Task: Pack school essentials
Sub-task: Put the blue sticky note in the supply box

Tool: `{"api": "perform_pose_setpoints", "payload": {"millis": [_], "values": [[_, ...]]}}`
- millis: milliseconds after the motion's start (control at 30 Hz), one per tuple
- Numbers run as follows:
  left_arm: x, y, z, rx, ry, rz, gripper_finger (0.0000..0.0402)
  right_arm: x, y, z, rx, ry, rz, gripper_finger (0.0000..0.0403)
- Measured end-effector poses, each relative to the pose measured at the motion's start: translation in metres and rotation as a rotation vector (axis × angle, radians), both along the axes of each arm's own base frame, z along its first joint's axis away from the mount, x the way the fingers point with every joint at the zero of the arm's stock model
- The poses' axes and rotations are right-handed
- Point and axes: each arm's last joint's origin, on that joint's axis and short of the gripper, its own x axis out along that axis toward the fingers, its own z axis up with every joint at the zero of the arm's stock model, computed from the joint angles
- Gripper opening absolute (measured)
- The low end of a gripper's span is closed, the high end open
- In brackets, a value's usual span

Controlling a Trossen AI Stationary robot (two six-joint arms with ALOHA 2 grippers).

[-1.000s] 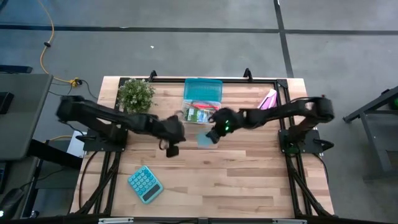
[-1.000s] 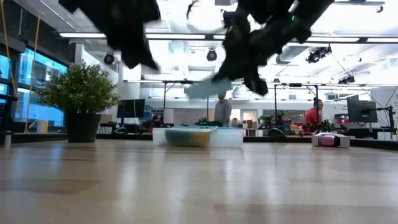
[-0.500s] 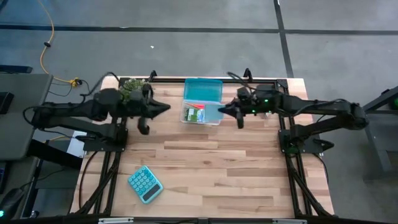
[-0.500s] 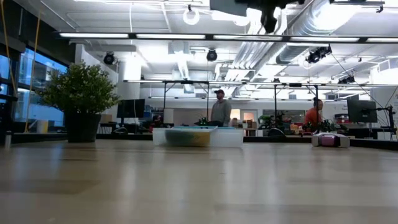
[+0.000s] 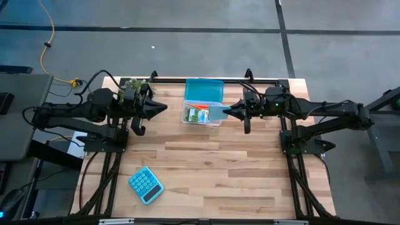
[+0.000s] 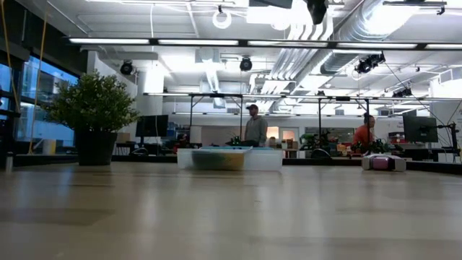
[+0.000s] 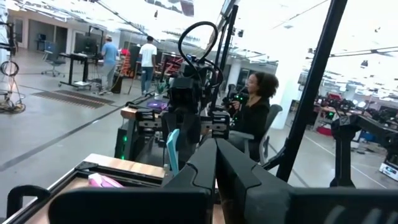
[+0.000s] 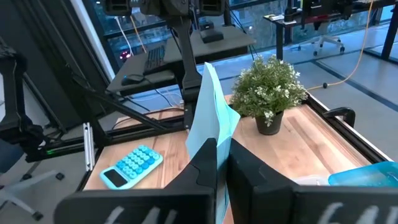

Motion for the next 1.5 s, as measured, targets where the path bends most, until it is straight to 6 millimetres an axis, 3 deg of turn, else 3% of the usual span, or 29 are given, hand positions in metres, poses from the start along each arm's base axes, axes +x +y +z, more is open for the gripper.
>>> {"api": "perform_pose_setpoints", "payload": {"millis": [267,400,667,833,967,1133,1500], "values": [[0.0,0.0,0.0,-0.001,0.0,0.004,0.0,0.0,0.0,0.0,0.021,0.0,-0.006,0.0],[0.0,0.0,0.0,-0.001,0.0,0.005,0.0,0.009,-0.013,-0.009,0.101,0.032,-0.119,0.0],[0.0,0.0,0.0,-0.009,0.0,0.007,0.0,0.053,-0.07,-0.046,0.221,0.285,-0.335,0.0],[0.0,0.0,0.0,-0.009,0.0,0.007,0.0,0.077,-0.108,-0.085,0.267,0.468,-0.439,0.0],[0.0,0.0,0.0,-0.009,0.0,0.007,0.0,0.084,-0.124,-0.119,0.315,0.618,-0.503,0.0],[0.0,0.0,0.0,-0.009,0.0,0.009,0.0,0.085,-0.126,-0.14,0.373,0.721,-0.53,0.0],[0.0,0.001,0.0,-0.01,0.0,0.013,0.0,0.091,-0.112,-0.141,0.538,0.71,-0.464,0.0]]}}
